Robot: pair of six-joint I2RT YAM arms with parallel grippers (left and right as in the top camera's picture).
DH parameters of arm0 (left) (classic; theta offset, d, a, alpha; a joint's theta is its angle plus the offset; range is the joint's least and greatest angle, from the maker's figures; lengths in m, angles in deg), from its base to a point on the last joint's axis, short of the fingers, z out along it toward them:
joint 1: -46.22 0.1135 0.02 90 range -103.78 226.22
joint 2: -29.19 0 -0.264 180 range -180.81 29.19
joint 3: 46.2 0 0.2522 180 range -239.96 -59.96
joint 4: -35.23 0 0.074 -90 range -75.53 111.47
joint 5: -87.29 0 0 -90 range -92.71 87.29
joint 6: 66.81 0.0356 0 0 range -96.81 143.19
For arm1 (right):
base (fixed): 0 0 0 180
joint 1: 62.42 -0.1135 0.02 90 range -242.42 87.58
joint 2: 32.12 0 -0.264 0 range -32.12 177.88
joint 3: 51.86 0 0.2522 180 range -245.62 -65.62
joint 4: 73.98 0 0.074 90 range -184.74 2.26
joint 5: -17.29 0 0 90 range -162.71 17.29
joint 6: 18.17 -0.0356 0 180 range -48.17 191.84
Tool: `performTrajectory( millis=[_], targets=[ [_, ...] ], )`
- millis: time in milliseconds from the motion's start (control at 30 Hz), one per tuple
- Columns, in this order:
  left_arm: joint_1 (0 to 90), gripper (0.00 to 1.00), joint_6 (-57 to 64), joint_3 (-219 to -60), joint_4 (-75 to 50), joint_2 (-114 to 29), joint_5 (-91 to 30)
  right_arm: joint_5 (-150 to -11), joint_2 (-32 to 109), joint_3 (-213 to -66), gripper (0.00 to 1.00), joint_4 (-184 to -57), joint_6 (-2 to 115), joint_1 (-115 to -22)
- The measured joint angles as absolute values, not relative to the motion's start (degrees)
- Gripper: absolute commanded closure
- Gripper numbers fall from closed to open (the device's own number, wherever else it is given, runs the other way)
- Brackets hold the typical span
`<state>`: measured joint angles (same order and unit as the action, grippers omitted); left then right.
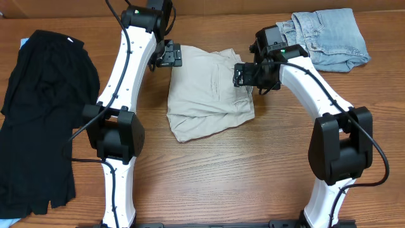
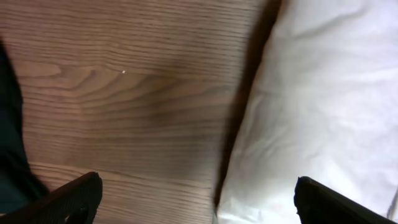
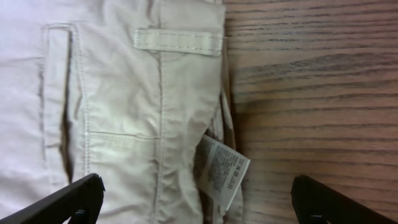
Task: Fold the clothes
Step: 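Grasp the folded beige shorts bundle with the right gripper, then carry the shorts with the right gripper onto the blue jeans at top right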
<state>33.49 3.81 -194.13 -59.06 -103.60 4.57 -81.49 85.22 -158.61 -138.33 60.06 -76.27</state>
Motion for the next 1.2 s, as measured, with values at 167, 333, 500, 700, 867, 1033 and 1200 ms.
performTrajectory(
  millis=[167,333,500,700,867,1033,1200],
  targets=[
    [34.69,0.00,3.81,-194.13,-59.06,-103.60,5.51,-82.16,87.53,-158.61,0.00,-136.96,61.73,-76.01],
    [36.26,0.00,3.81,-194.13,-58.78,-103.60,5.91,-83.02,89.04,-158.61,0.00,-133.96,65.09,-76.01],
    [37.75,0.00,3.81,-194.13,-58.38,-103.60,6.10,-85.33,90.09,-158.63,0.00,-130.79,69.59,-76.01],
    [38.80,0.00,3.81,-194.13,-58.65,-103.60,6.10,-87.65,93.74,-158.61,0.00,-130.90,72.35,-76.01],
    [38.98,0.00,3.81,-194.13,-58.65,-103.60,6.13,-90.32,94.31,-159.27,0.02,-131.05,73.35,-75.94],
    [38.98,0.00,3.81,-194.13,-58.65,-103.60,6.13,-97.18,94.62,-159.81,0.14,-135.58,74.38,-75.70],
    [38.98,0.00,3.81,-194.13,-58.65,-103.60,6.13,-105.44,95.69,-159.77,0.53,-140.61,71.61,-75.55]
  ],
)
